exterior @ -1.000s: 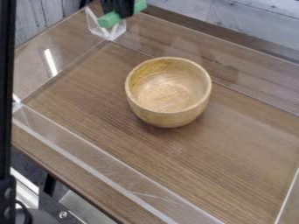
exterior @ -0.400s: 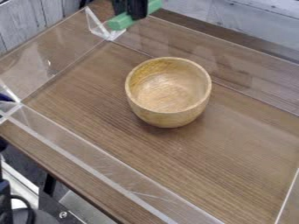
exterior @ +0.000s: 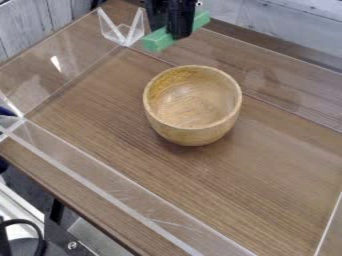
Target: Put the green block in the brown bowl
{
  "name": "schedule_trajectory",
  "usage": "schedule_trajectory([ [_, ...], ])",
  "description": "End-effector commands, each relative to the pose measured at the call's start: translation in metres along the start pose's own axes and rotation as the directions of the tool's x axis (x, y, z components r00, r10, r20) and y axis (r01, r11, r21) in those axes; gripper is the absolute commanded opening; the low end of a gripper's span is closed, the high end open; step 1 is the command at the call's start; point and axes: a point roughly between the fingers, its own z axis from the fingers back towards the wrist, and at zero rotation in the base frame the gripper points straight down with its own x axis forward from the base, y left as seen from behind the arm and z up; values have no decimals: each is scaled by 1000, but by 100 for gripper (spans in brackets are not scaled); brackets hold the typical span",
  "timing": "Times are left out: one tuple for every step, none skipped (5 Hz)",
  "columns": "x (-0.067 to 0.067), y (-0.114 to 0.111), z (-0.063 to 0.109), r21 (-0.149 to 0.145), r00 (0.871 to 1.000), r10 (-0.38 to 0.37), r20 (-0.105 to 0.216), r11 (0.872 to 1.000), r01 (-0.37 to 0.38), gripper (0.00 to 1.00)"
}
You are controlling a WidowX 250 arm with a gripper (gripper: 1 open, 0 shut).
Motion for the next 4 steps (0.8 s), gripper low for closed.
schedule_trajectory([
  [0, -22, 22, 57, 999, -14, 49, 998, 11, 0],
  [3, -33, 17, 69, 1000, -8, 23, 998, 7, 0],
  [7, -41, 14, 76, 1000, 5, -3, 997, -5, 0],
  [9, -47, -5, 108, 998, -21, -66, 994, 28, 0],
])
